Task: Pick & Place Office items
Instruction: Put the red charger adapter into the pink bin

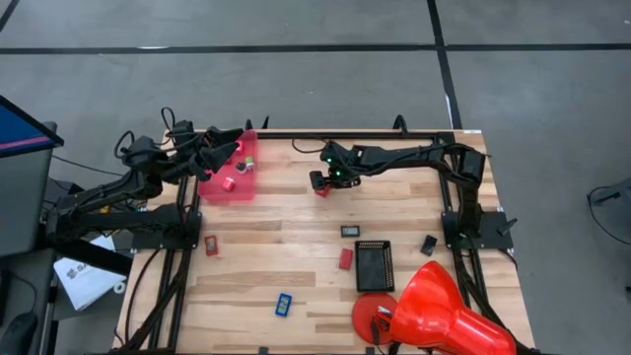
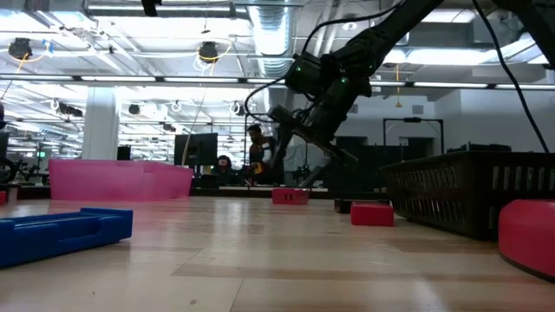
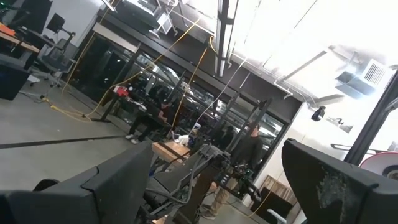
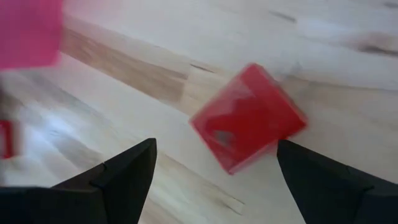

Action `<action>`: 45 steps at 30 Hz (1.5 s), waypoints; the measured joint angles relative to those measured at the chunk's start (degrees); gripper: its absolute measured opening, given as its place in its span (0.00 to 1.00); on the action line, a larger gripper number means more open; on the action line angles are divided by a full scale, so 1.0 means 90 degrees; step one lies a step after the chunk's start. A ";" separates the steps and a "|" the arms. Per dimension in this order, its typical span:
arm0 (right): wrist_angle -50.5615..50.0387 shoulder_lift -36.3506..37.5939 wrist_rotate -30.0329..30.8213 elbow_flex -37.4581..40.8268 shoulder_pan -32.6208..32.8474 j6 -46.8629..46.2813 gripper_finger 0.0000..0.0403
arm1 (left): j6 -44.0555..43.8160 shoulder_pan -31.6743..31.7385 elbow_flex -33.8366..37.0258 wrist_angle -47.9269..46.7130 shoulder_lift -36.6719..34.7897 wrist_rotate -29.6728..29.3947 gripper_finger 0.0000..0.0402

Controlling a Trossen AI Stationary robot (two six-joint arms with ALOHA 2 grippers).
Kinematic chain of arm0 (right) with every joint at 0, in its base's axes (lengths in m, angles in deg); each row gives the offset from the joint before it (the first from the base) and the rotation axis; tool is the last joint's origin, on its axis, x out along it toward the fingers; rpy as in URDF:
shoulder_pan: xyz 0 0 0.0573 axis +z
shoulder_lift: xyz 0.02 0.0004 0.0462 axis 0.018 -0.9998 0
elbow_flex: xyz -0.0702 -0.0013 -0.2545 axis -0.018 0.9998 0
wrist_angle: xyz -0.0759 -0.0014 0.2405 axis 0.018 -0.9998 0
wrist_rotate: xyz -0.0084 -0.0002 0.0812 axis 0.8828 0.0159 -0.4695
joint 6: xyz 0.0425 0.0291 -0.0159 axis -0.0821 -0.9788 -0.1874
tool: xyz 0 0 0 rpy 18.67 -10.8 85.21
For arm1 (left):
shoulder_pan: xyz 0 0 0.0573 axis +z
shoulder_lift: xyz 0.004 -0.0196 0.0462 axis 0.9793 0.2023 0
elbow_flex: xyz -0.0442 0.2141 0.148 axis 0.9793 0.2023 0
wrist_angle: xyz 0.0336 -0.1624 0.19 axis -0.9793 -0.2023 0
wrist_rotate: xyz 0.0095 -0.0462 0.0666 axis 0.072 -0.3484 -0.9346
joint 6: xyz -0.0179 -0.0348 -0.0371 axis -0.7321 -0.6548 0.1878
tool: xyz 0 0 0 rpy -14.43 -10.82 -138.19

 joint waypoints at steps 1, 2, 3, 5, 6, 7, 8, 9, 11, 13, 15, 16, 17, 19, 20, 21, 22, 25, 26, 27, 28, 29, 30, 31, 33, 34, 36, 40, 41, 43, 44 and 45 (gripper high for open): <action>-0.0066 -0.0044 0.0011 -0.0001 0.0007 0.0050 0.81 | -0.0009 0.0000 -0.0001 0.0002 0.0002 -0.0002 0.86; -0.0166 -0.0074 -0.0009 0.0001 0.0014 0.0083 0.81 | -0.0009 0.0002 -0.0001 0.0000 0.0002 0.0001 0.86; -0.0302 -0.0084 -0.0030 0.0010 0.0030 0.0128 0.81 | -0.0009 0.0000 -0.0001 0.0002 0.0002 0.0001 0.86; -0.0269 -0.0098 -0.0035 0.0004 0.0083 0.0178 0.81 | -0.0009 0.0001 -0.0001 0.0006 0.0001 0.0001 0.86; -0.0207 -0.0124 -0.0034 -0.0009 0.0105 0.0176 0.81 | -0.0004 0.0001 -0.0001 0.0019 0.0002 0.0001 0.86; -0.0188 -0.0144 -0.0036 -0.0009 0.0130 0.0172 0.81 | -0.0002 0.0000 -0.0001 0.0045 0.0002 0.0001 0.86; -0.0183 -0.0159 -0.0042 0.0004 0.0139 0.0145 0.81 | -0.0001 0.0000 -0.0001 0.0068 0.0001 -0.0001 0.86; -0.0123 -0.0166 -0.0051 0.0011 0.0168 0.0095 0.81 | 0.0001 0.0000 -0.0001 0.0073 -0.0001 0.0001 0.86; 0.0067 -0.0087 -0.0049 0.0011 0.0200 0.0021 0.81 | 0.0001 0.0002 -0.0001 0.0063 -0.0001 0.0003 0.86; 0.0200 0.0007 0.0018 -0.0010 0.0219 -0.0088 0.81 | -0.0004 0.0000 -0.0001 0.0063 0.0000 0.0001 0.86; 0.0188 0.0045 0.0070 -0.0011 0.0219 -0.0150 0.81 | -0.0004 0.0000 -0.0001 0.0067 -0.0001 0.0003 0.86; 0.0179 0.0045 0.0076 -0.0011 0.0216 -0.0195 0.81 | -0.0004 0.0000 -0.0001 0.0064 -0.0001 0.0000 0.86; 0.0119 0.0045 0.0086 -0.0013 0.0215 -0.0251 0.81 | -0.0004 0.0002 -0.0001 0.0064 0.0000 0.0001 0.86; -0.0010 0.0045 0.0127 -0.0018 0.0170 -0.0389 0.81 | -0.0004 0.0001 -0.0001 0.0096 -0.0001 0.0001 0.86; -0.0110 0.0039 0.0180 -0.0018 0.0150 -0.0460 0.81 | -0.0004 0.0002 -0.0001 0.0108 -0.0001 0.0001 0.86; -0.0206 0.0036 0.0219 -0.0018 0.0120 -0.0531 0.81 | -0.0004 0.0000 -0.0001 0.0112 -0.0001 0.0001 0.86; -0.0299 0.0029 0.0229 -0.0018 0.0080 -0.0595 0.81 | -0.0006 0.0001 -0.0001 0.0125 0.0000 0.0003 0.86; -0.0419 0.0026 0.0231 -0.0019 -0.0061 -0.0738 0.81 | -0.0004 0.0002 -0.0001 0.0175 -0.0001 0.0001 0.86; -0.0425 0.0026 0.0229 -0.0021 -0.0105 -0.0823 0.81 | -0.0004 0.0002 -0.0001 0.0197 0.0004 0.0001 0.86; -0.0423 0.0023 0.0231 -0.0021 -0.0150 -0.0906 0.81 | -0.0005 0.0000 -0.0001 0.0225 0.0021 0.0001 0.86; -0.0425 0.0023 0.0231 -0.0021 -0.0197 -0.0987 0.81 | -0.0005 0.0000 -0.0001 0.0269 0.0042 0.0001 0.86; -0.0421 0.0023 0.0229 -0.0021 -0.0234 -0.1052 0.81 | -0.0006 0.0001 -0.0001 0.0287 0.0050 0.0001 0.86; -0.0423 0.0023 0.0210 -0.0021 -0.0264 -0.1123 0.81 | -0.0006 0.0001 0.0001 0.0306 0.0054 0.0001 0.86; -0.0423 0.0023 0.0160 -0.0023 -0.0286 -0.1180 0.81 | -0.0006 0.0000 -0.0001 0.0374 0.0079 0.0001 0.86; -0.0449 0.0023 0.0081 -0.0024 -0.0303 -0.1249 0.81 | -0.0009 0.0000 -0.0001 0.0410 0.0091 0.0023 0.86; -0.0522 0.0023 0.0081 -0.0026 -0.0301 -0.1302 0.81 | -0.0009 0.0000 -0.0001 0.0432 0.0096 0.0025 0.86; -0.0732 0.0023 0.0083 -0.0026 -0.0299 -0.1332 0.81 | -0.0009 0.0000 -0.0001 0.0497 0.0094 0.0032 0.86; -0.1246 -0.0110 0.0078 -0.0033 -0.0291 -0.1428 0.79 | -0.0009 0.0000 -0.0001 0.0643 0.0091 0.0042 0.86; -0.1412 -0.0120 0.0056 -0.0060 -0.0291 -0.1384 0.78 | -0.0009 0.0000 -0.0001 0.0695 0.0091 0.0049 0.86; -0.1527 -0.0248 0.0013 -0.0068 -0.0258 -0.1382 0.77 | -0.0040 0.0000 -0.0001 0.0765 0.0089 0.0092 0.86; -0.1501 -0.0272 0.0009 -0.0083 -0.0235 -0.1364 0.76 | -0.0081 0.0000 -0.0001 0.0773 0.0089 0.0135 0.86; -0.1490 -0.0281 -0.0015 -0.0074 -0.0194 -0.1327 0.75 | -0.0097 -0.0004 -0.0001 0.0776 0.0091 0.0141 0.86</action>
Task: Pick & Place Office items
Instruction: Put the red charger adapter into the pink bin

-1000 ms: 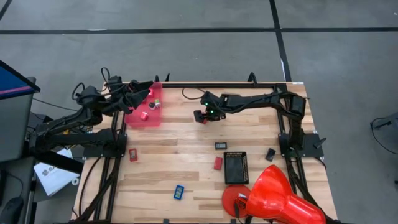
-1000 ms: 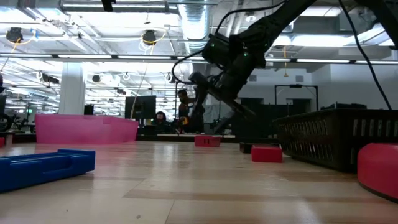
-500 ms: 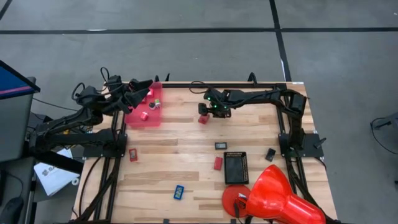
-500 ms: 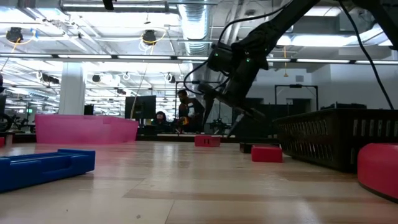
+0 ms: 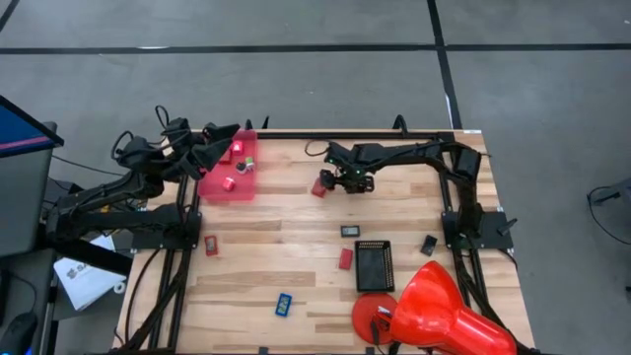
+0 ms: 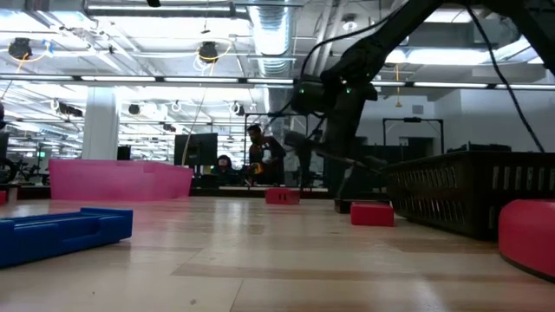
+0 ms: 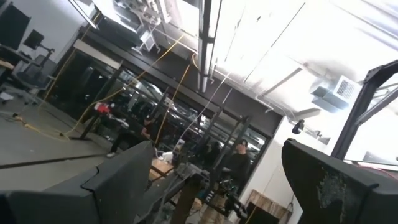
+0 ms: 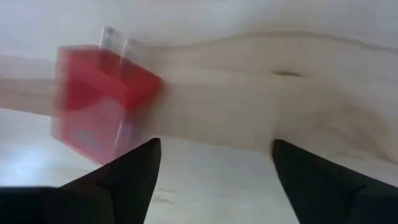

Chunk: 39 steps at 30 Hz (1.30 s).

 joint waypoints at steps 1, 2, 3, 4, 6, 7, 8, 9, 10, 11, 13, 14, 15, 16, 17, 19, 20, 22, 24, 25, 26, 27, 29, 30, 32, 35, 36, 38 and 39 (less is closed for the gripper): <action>-0.0033 -0.0067 0.0070 -0.0039 0.0056 0.0003 0.75 | -0.0014 -0.0013 0.0000 0.0001 0.0001 -0.0001 0.86; -0.0108 -0.0078 0.0130 -0.0057 0.0090 0.0031 0.74 | -0.0032 -0.0027 0.0000 0.0002 0.0001 0.0001 0.86; -0.0206 -0.0083 0.0171 -0.0085 0.0129 0.0090 0.74 | -0.0049 -0.0048 -0.0001 0.0006 0.0000 0.0003 0.86; -0.0293 -0.0094 0.0200 -0.0117 0.0159 0.0174 0.73 | -0.0093 -0.0082 0.0000 0.0021 0.0000 0.0001 0.86; -0.0399 -0.0091 0.0350 -0.0123 0.0236 0.0372 0.72 | -0.0133 -0.0133 0.0000 0.0027 0.0001 0.0003 0.86; -0.0403 -0.0043 0.0435 -0.0114 0.0271 0.0461 0.72 | -0.0133 -0.0148 0.0000 0.0027 0.0001 0.0003 0.86; -0.0367 0.0029 0.0479 -0.0079 0.0306 0.0528 0.72 | -0.0135 -0.0163 0.0000 0.0023 -0.0002 0.0003 0.86; -0.0332 0.0096 0.0483 -0.0056 0.0340 0.0532 0.72 | -0.0135 -0.0175 0.0000 0.0018 -0.0002 0.0005 0.86; -0.0101 0.0165 0.0534 -0.0044 0.0376 0.0495 0.72 | -0.0135 -0.0180 -0.0001 0.0005 0.0000 0.0006 0.86; 0.0207 0.0261 0.0576 -0.0046 0.0401 0.0410 0.72 | -0.0135 -0.0180 0.0000 0.0002 0.0007 0.0004 0.86; 0.0751 0.0484 0.0650 -0.0088 0.0438 0.0316 0.72 | -0.0135 -0.0180 0.0000 0.0018 0.0045 0.0003 0.86; 0.1029 0.0540 0.0666 -0.0095 0.0452 0.0313 0.72 | -0.0135 -0.0180 0.0000 -0.0003 0.0054 0.0003 0.86; 0.1317 0.0541 0.0682 -0.0094 0.0464 0.0330 0.72 | -0.0135 -0.0180 0.0000 -0.0008 0.0055 0.0003 0.86; 0.1635 0.0515 0.0686 -0.0089 0.0469 0.0345 0.72 | -0.0135 -0.0180 0.0000 0.0012 0.0066 0.0005 0.86; 0.1880 0.0496 0.0684 -0.0088 0.0474 0.0337 0.72 | -0.0143 -0.0180 0.0000 0.0021 0.0072 0.0005 0.86; 0.2136 0.0477 0.0674 -0.0201 0.0488 0.0263 0.72 | -0.0188 -0.0180 0.0000 0.0007 0.0082 0.0003 0.86; 0.2226 0.0427 0.0657 -0.0304 0.0492 0.0198 0.72 | -0.0198 -0.0180 0.0000 -0.0006 0.0083 0.0003 0.86; 0.2159 0.0311 0.0542 -0.0365 0.0495 0.0171 0.72 | -0.0219 -0.0180 0.0000 0.0008 0.0078 0.0004 0.86; 0.2116 0.0100 0.0421 -0.0389 0.0483 0.0172 0.72 | -0.0241 -0.0180 0.0000 0.0023 0.0076 0.0003 0.85; 0.2075 0.0035 0.0373 -0.0389 0.0483 0.0152 0.72 | -0.0247 -0.0180 0.0000 0.0030 0.0078 0.0006 0.84; 0.2070 -0.0009 0.0316 -0.0391 0.0483 0.0099 0.72 | -0.0252 -0.0178 0.0000 0.0047 0.0078 0.0006 0.84; 0.2068 -0.0046 0.0236 -0.0410 0.0481 0.0086 0.72 | -0.0250 -0.0180 0.0000 0.0054 0.0076 0.0003 0.83; 0.1872 -0.0120 0.0191 -0.0418 0.0478 0.0100 0.72 | -0.0252 -0.0180 0.0000 0.0050 0.0076 0.0003 0.83; 0.1794 -0.0128 0.0202 -0.0404 0.0494 0.0136 0.72 | -0.0252 -0.0180 0.0000 0.0047 0.0076 0.0003 0.83; 0.1549 -0.0103 0.0395 -0.0425 0.0531 0.0227 0.72 | -0.0284 -0.0180 0.0000 0.0054 0.0076 0.0004 0.82; 0.1296 -0.0055 0.0433 -0.0425 0.0499 0.0416 0.72 | -0.0298 -0.0180 0.0000 0.0052 0.0078 0.0003 0.82; 0.1203 -0.0046 0.0426 -0.0425 0.0484 0.0448 0.72 | -0.0298 -0.0180 0.0000 0.0052 0.0078 0.0003 0.82; 0.1053 -0.0042 0.0397 -0.0432 0.0451 0.0518 0.72 | -0.0298 -0.0180 0.0000 0.0058 0.0076 0.0006 0.82; 0.0964 -0.0030 0.0392 -0.0432 0.0439 0.0571 0.72 | -0.0298 -0.0180 0.0000 0.0061 0.0076 0.0006 0.82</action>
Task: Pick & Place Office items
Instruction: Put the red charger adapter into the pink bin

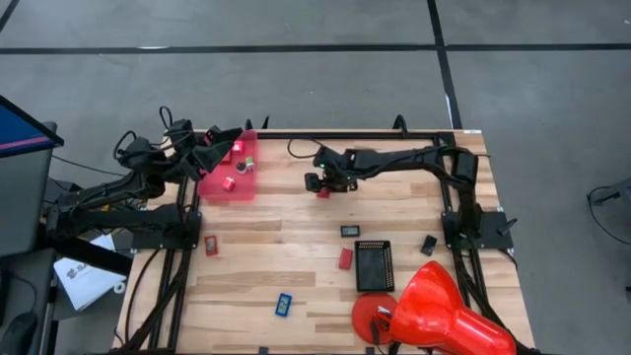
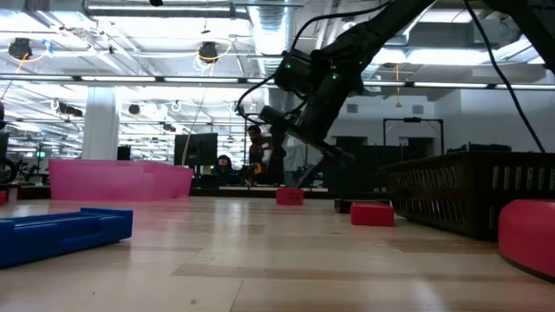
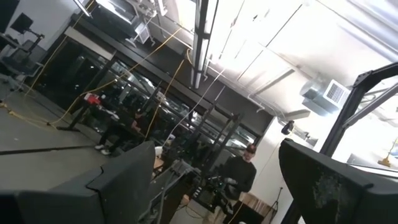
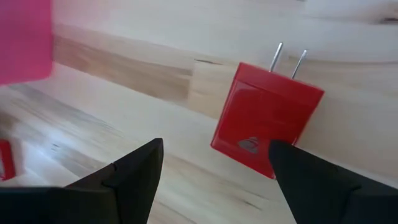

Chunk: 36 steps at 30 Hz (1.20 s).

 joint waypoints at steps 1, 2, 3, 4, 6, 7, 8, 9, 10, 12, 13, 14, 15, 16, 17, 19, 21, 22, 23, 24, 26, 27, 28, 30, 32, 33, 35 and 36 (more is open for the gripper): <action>-0.0076 0.0005 0.0003 0.0000 0.0002 0.0039 0.72 | 0.0000 0.0000 0.0000 0.0006 0.0000 -0.0002 0.82; -0.0138 0.0005 0.0010 -0.0005 0.0010 0.0084 0.72 | 0.0000 0.0000 0.0000 0.0016 0.0000 -0.0001 0.82; -0.0190 0.0005 0.0026 -0.0007 0.0017 0.0127 0.72 | 0.0000 0.0000 0.0000 0.0026 0.0000 -0.0001 0.82; -0.0287 0.0005 0.0058 -0.0007 0.0019 0.0169 0.72 | 0.0000 0.0000 0.0000 0.0028 0.0000 -0.0001 0.82; -0.0510 0.0010 0.0136 -0.0012 0.0019 0.0289 0.72 | 0.0000 0.0000 0.0000 0.0027 0.0000 -0.0001 0.82; -0.0642 0.0014 0.0166 -0.0012 0.0017 0.0360 0.72 | 0.0000 0.0000 0.0000 0.0027 0.0000 0.0002 0.82; -0.0804 0.0014 0.0177 -0.0012 0.0016 0.0408 0.72 | -0.0002 0.0000 0.0000 0.0027 0.0000 -0.0001 0.82; -0.0985 0.0014 0.0178 -0.0010 0.0015 0.0457 0.72 | -0.0014 0.0000 0.0000 0.0033 0.0000 -0.0001 0.82; -0.1140 0.0016 0.0180 -0.0010 0.0036 0.0477 0.72 | -0.0018 0.0000 0.0000 0.0042 0.0000 0.0002 0.82; -0.1351 0.0017 0.0199 -0.0012 0.0113 0.0525 0.72 | -0.0019 0.0000 0.0000 0.0070 0.0000 0.0000 0.82; -0.1415 0.0018 0.0242 -0.0012 0.0169 0.0534 0.72 | -0.0019 0.0000 0.0000 0.0077 0.0000 0.0002 0.82; -0.1488 0.0050 0.0279 -0.0010 0.0237 0.0556 0.72 | -0.0019 0.0000 0.0000 0.0078 0.0000 0.0001 0.82; -0.1575 0.0116 0.0298 0.0007 0.0315 0.0582 0.72 | -0.0019 0.0000 0.0000 0.0076 0.0000 0.0000 0.82; -0.1594 0.0162 0.0386 0.0017 0.0409 0.0609 0.72 | -0.0019 0.0000 0.0000 0.0076 0.0000 -0.0001 0.82; -0.1580 0.0237 0.0516 0.0024 0.0506 0.0626 0.72 | -0.0019 0.0000 0.0000 0.0076 0.0000 -0.0001 0.82; -0.1777 0.0430 0.0809 0.0074 0.0699 0.0618 0.72 | -0.0019 0.0000 0.0000 0.0076 0.0000 0.0005 0.82; -0.1990 0.0690 0.1179 0.0068 0.0844 0.0500 0.72 | -0.0019 0.0000 0.0000 0.0076 0.0000 0.0004 0.82; -0.2208 0.0818 0.1333 0.0042 0.0867 0.0456 0.72 | -0.0019 0.0000 0.0000 0.0081 0.0000 0.0004 0.82; -0.2365 0.0903 0.1439 0.0025 0.0860 0.0453 0.72 | -0.0019 0.0000 0.0000 0.0088 0.0000 0.0003 0.82; -0.2523 0.0925 0.1505 0.0027 0.0824 0.0454 0.72 | -0.0017 0.0000 0.0000 0.0103 0.0000 0.0004 0.82; -0.2817 0.0880 0.1549 0.0062 0.0724 0.0443 0.72 | -0.0005 0.0000 0.0000 0.0139 0.0000 0.0006 0.82; -0.2847 0.0874 0.1572 0.0066 0.0672 0.0390 0.72 | 0.0007 0.0000 0.0000 0.0153 0.0000 -0.0001 0.82; -0.2846 0.0889 0.1576 0.0053 0.0624 0.0318 0.72 | 0.0007 0.0000 0.0000 0.0171 0.0000 -0.0001 0.82; -0.2795 0.0865 0.1513 0.0032 0.0557 0.0208 0.72 | 0.0005 0.0000 0.0000 0.0219 0.0000 -0.0001 0.82; -0.2779 0.0814 0.1286 0.0048 0.0492 0.0131 0.72 | 0.0004 0.0000 0.0000 0.0286 0.0000 0.0003 0.82; -0.2723 0.0805 0.1204 0.0051 0.0465 0.0123 0.72 | 0.0003 0.0000 0.0000 0.0302 0.0000 0.0020 0.82; -0.2426 0.0751 0.1112 0.0017 0.0440 0.0078 0.72 | -0.0017 0.0000 0.0000 0.0322 0.0002 0.0041 0.82; -0.2453 0.0734 0.1062 0.0023 0.0425 0.0075 0.72 | -0.0027 0.0000 0.0000 0.0342 0.0002 0.0043 0.82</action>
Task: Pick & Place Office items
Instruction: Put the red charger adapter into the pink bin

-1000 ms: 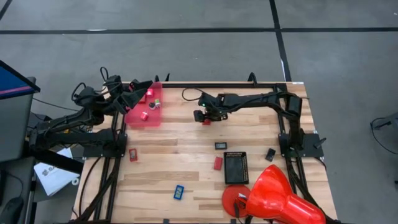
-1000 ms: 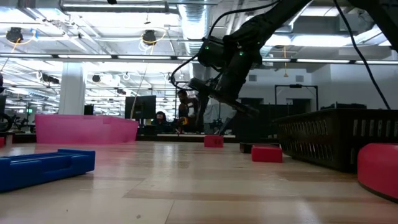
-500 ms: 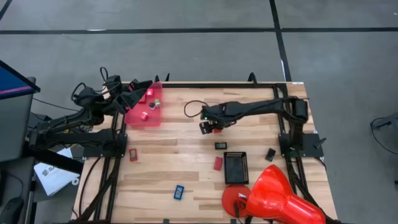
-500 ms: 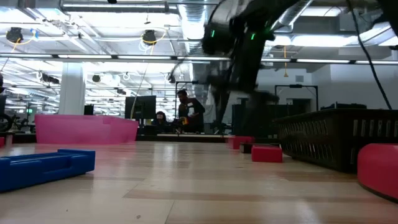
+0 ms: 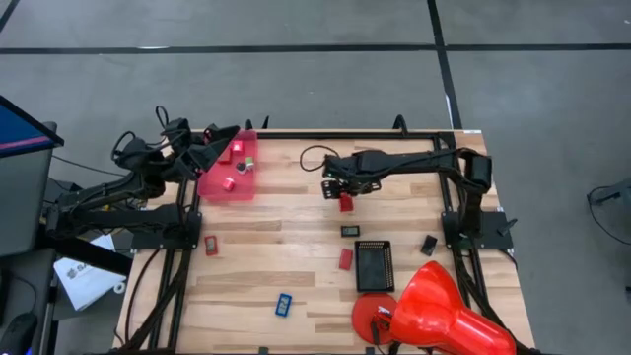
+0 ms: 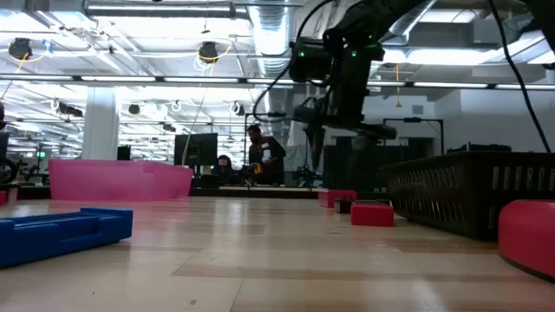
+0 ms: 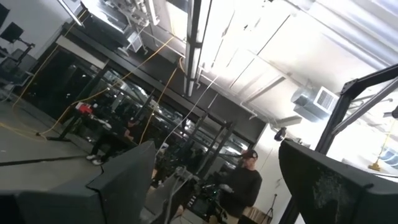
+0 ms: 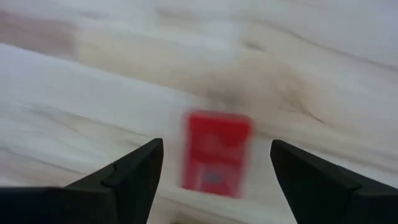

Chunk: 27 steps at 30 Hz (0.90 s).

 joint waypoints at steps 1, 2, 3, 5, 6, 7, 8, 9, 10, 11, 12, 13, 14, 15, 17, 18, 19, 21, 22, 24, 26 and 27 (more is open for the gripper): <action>-0.0112 -0.0009 -0.0027 0.0016 -0.0018 -0.0002 0.72 | -0.0002 0.0000 0.0000 0.0043 0.0000 0.0002 0.82; -0.0091 -0.0071 -0.0065 0.0014 -0.0013 -0.0006 0.72 | -0.0002 0.0000 0.0000 0.0067 -0.0002 0.0002 0.82; -0.0004 -0.0157 -0.0120 -0.0006 -0.0003 -0.0033 0.72 | -0.0005 0.0000 0.0000 0.0074 -0.0002 0.0002 0.82; -0.0145 -0.0278 -0.0380 0.0017 -0.0003 -0.0037 0.72 | -0.0011 0.0000 0.0000 0.0069 0.0000 0.0038 0.82; -0.0134 -0.0356 -0.0464 0.0021 -0.0001 -0.0030 0.72 | -0.0012 0.0001 0.0000 0.0071 0.0000 0.0081 0.82; -0.0013 -0.0418 -0.0561 0.0006 0.0023 -0.0052 0.72 | -0.0012 0.0000 0.0000 0.0085 0.0000 0.0119 0.82; -0.0032 -0.0438 -0.0598 0.0006 0.0043 -0.0052 0.72 | -0.0012 0.0000 0.0000 0.0105 -0.0002 0.0121 0.82; -0.0140 -0.0468 -0.0598 0.0011 0.0067 -0.0053 0.72 | -0.0015 -0.0002 0.0000 0.0110 -0.0002 0.0126 0.82; -0.0057 -0.0542 -0.0594 -0.0001 0.0087 -0.0094 0.72 | -0.0017 0.0000 0.0000 0.0110 -0.0002 0.0129 0.82; 0.0058 -0.0613 -0.0604 -0.0017 0.0089 -0.0121 0.72 | -0.0017 0.0000 0.0000 0.0110 -0.0002 0.0142 0.82; -0.0006 -0.0653 -0.0645 0.0004 0.0080 -0.0102 0.72 | -0.0017 0.0000 0.0000 0.0123 -0.0002 0.0162 0.82; -0.0139 -0.0700 -0.0688 0.0016 0.0070 -0.0055 0.72 | -0.0017 -0.0002 0.0000 0.0152 0.0000 0.0162 0.82; -0.0047 -0.0765 -0.0752 0.0000 0.0062 -0.0047 0.72 | -0.0017 0.0001 -0.0002 0.0166 -0.0005 0.0160 0.82; 0.0030 -0.0830 -0.0838 -0.0013 0.0040 -0.0050 0.72 | -0.0019 0.0002 0.0000 0.0164 -0.0012 0.0163 0.82; -0.0033 -0.0934 -0.0934 -0.0003 0.0026 -0.0011 0.72 | -0.0036 -0.0005 0.0000 0.0203 -0.0003 0.0163 0.82; -0.0071 -0.0984 -0.0992 -0.0026 0.0031 -0.0002 0.72 | -0.0036 -0.0005 -0.0001 0.0207 -0.0011 0.0152 0.82; -0.0051 -0.0979 -0.1033 -0.0017 0.0035 -0.0002 0.72 | -0.0036 -0.0005 0.0000 0.0196 -0.0021 0.0163 0.82; -0.0034 -0.0982 -0.0945 -0.0013 0.0089 -0.0002 0.72 | -0.0039 -0.0005 -0.0002 0.0193 -0.0029 0.0182 0.82; -0.0010 -0.0982 -0.0839 -0.0006 0.0115 0.0000 0.72 | -0.0037 -0.0005 -0.0002 0.0190 -0.0030 0.0210 0.82; 0.0030 -0.0904 -0.0674 0.0018 0.0153 0.0150 0.72 | -0.0039 -0.0005 -0.0002 0.0162 -0.0027 0.0227 0.82; 0.0044 -0.0879 -0.0536 0.0027 0.0174 0.0360 0.72 | -0.0039 -0.0005 0.0000 0.0144 -0.0027 0.0284 0.82; 0.0047 -0.0847 -0.0479 0.0035 0.0170 0.0493 0.72 | -0.0039 -0.0005 -0.0002 0.0147 -0.0027 0.0284 0.82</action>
